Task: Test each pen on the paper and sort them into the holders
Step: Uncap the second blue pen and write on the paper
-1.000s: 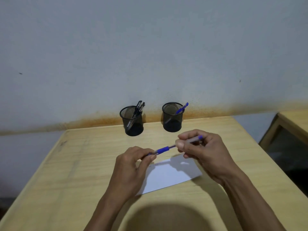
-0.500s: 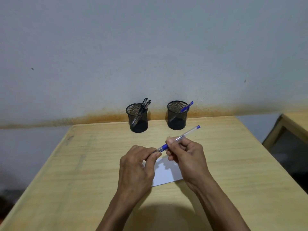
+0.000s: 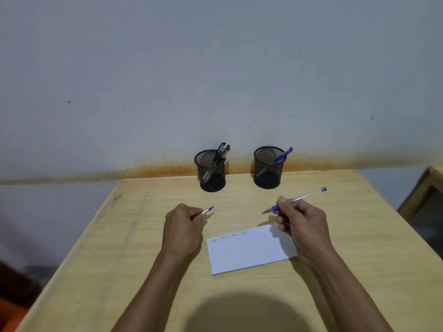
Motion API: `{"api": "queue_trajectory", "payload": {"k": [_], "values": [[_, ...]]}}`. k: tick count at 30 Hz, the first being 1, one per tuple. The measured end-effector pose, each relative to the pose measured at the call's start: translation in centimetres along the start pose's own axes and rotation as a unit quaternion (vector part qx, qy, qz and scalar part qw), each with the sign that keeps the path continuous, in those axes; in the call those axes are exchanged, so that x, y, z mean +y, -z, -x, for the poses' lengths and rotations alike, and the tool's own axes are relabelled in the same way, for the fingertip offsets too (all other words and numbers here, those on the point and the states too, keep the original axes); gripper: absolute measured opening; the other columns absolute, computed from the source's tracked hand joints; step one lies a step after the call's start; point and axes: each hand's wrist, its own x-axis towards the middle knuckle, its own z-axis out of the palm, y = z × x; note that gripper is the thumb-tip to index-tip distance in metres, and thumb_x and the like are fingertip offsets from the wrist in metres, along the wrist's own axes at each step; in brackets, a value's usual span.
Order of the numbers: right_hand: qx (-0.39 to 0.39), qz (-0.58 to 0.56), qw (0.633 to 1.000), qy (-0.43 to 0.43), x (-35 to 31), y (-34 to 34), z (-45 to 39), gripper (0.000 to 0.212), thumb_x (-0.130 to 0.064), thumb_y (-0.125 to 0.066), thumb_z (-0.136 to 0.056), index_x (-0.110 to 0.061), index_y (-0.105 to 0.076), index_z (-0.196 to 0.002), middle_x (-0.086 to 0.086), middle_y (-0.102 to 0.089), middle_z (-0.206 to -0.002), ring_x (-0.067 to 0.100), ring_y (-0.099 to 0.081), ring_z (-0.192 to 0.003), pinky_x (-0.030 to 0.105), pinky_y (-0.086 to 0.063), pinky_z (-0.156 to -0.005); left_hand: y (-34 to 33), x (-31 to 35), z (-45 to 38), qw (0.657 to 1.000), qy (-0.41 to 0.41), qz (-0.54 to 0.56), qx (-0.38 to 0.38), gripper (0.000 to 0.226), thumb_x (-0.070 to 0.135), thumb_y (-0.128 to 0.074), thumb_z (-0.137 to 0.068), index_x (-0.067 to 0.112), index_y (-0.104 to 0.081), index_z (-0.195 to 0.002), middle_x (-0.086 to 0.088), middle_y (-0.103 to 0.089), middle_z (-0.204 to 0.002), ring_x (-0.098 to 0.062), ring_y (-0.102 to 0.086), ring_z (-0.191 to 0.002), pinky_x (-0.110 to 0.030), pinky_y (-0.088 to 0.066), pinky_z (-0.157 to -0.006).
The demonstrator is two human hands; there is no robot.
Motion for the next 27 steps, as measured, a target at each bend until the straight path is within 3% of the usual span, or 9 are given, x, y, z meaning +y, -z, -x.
{"api": "queue_trajectory", "payload": {"k": [5,9,13,15,17,20,23,27], "values": [[-0.001,0.048,0.999,0.025,-0.2,0.6,0.7,0.024,-0.026,-0.072,-0.091,-0.003,-0.076,-0.082,0.004,-0.068,-0.061,0.012,-0.06,-0.058,0.035,-0.054,-0.067,-1.9,0.1,-2.9,0.999,0.011,-0.019,-0.03,0.016,0.018,-0.07,-0.085,0.014,-0.07,-0.07,0.002,-0.068,-0.067,-0.02,-0.062,-0.068,-0.035,-0.051,-0.064],[0.009,0.081,0.996,0.033,-0.5,1.1,0.9,0.026,-0.03,-0.073,-0.09,-0.006,-0.076,-0.08,0.007,-0.071,-0.064,0.015,-0.062,-0.062,0.047,-0.058,-0.076,-2.9,-0.5,-4.0,0.998,0.0,-0.059,-0.039,0.016,0.022,-0.07,-0.085,0.016,-0.076,-0.071,0.003,-0.071,-0.07,-0.021,-0.064,-0.069,-0.038,-0.055,-0.067],[0.007,0.088,0.995,0.039,-0.4,1.2,1.0,0.024,-0.029,-0.073,-0.091,-0.008,-0.076,-0.078,0.005,-0.069,-0.061,0.015,-0.062,-0.061,0.048,-0.058,-0.077,-2.6,-0.6,-3.9,0.995,0.001,-0.079,-0.062,0.029,0.035,-0.059,-0.087,0.015,-0.074,-0.073,0.0,-0.071,-0.069,-0.027,-0.064,-0.073,-0.04,-0.055,-0.071],[0.005,0.085,0.996,0.039,-0.2,1.1,1.1,0.023,-0.027,-0.071,-0.092,-0.007,-0.075,-0.081,0.005,-0.07,-0.061,0.013,-0.063,-0.059,0.043,-0.058,-0.074,-2.0,-0.3,-3.4,0.997,-0.007,-0.056,-0.053,0.032,0.044,-0.056,-0.087,0.017,-0.074,-0.082,0.002,-0.074,-0.081,-0.026,-0.067,-0.082,-0.036,-0.054,-0.074],[0.0,0.075,0.997,0.037,0.0,0.8,1.3,0.022,-0.025,-0.068,-0.094,-0.005,-0.073,-0.088,0.009,-0.073,-0.065,0.013,-0.066,-0.06,0.037,-0.059,-0.071,-1.4,0.5,-1.8,0.999,-0.041,-0.003,-0.029,0.029,0.037,-0.065,-0.089,0.016,-0.073,-0.108,0.004,-0.071,-0.107,-0.017,-0.066,-0.102,-0.027,-0.048,-0.08],[-0.006,0.048,0.998,0.033,0.3,0.2,1.6,0.019,-0.021,-0.06,-0.1,-0.003,-0.066,-0.096,0.013,-0.077,-0.079,0.022,-0.075,-0.069,0.031,-0.062,-0.067,-1.2,1.1,1.4,0.991,-0.099,0.075,-0.049,0.031,0.032,-0.071,-0.087,0.024,-0.069,-0.116,0.014,-0.063,-0.115,0.002,-0.059,-0.108,-0.011,-0.045,-0.085],[-0.027,0.062,0.997,0.039,0.7,-0.7,1.7,0.008,-0.007,-0.062,-0.097,0.0,-0.06,-0.096,0.013,-0.077,-0.083,0.021,-0.077,-0.075,0.026,-0.062,-0.066,-2.2,-0.1,3.2,0.983,-0.145,0.051,-0.104,0.035,0.043,-0.07,-0.085,0.031,-0.067,-0.118,0.029,-0.059,-0.117,0.006,-0.054,-0.114,-0.02,-0.044,-0.097],[-0.064,0.17,0.98,0.077,1.9,-1.5,1.5,0.016,0.004,-0.076,-0.08,-0.006,-0.065,-0.085,0.004,-0.076,-0.08,0.013,-0.074,-0.077,0.023,-0.061,-0.071,-3.5,-1.7,3.6,0.962,-0.234,-0.049,-0.132,0.045,0.053,-0.058,-0.087,0.025,-0.068,-0.122,0.006,-0.066,-0.125,-0.011,-0.058,-0.117,-0.04,-0.047,-0.098]]}}
